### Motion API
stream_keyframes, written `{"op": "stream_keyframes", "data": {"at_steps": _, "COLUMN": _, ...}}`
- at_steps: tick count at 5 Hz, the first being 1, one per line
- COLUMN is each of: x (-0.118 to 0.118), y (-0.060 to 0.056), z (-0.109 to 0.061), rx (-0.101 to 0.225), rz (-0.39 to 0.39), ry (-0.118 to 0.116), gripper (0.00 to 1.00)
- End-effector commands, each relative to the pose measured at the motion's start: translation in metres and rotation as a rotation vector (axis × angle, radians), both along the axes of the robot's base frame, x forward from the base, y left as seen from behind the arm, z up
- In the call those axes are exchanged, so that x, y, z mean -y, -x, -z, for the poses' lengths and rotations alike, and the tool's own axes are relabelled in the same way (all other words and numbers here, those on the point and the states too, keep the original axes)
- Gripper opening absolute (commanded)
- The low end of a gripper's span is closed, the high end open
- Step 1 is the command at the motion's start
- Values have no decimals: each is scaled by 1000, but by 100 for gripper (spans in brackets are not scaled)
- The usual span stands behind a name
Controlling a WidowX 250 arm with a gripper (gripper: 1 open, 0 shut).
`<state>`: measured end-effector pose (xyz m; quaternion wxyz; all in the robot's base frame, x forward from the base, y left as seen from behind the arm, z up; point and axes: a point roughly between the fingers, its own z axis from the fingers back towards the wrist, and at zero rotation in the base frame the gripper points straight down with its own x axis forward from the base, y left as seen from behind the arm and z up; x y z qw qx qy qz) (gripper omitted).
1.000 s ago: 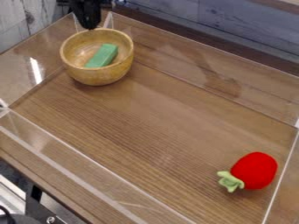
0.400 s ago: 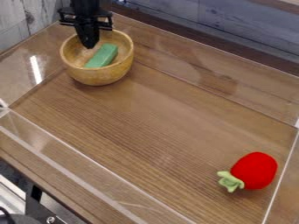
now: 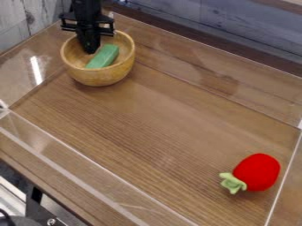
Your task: Put the green block in the brown bowl
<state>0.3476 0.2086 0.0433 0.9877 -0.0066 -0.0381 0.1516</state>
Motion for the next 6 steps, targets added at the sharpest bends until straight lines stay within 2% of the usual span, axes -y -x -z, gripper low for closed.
{"op": "stream_keyframes", "data": {"at_steps": 1, "x": -1, "y": -7, "z": -13, "rx": 33, "rz": 6, "ry": -34, "gripper": 0}}
{"op": "stream_keyframes", "data": {"at_steps": 2, "x": -1, "y": -8, "z": -10, "rx": 27, "rz": 4, "ry": -33, "gripper": 0}}
{"op": "stream_keyframes", "data": {"at_steps": 3, "x": 0, "y": -8, "z": -15, "rx": 28, "rz": -2, "ry": -30, "gripper": 100}}
{"op": "stream_keyframes", "data": {"at_steps": 4, "x": 1, "y": -8, "z": -23, "rx": 36, "rz": -8, "ry": -24, "gripper": 100}}
{"op": "stream_keyframes", "data": {"at_steps": 6, "x": 10, "y": -8, "z": -60, "rx": 94, "rz": -6, "ry": -2, "gripper": 100}}
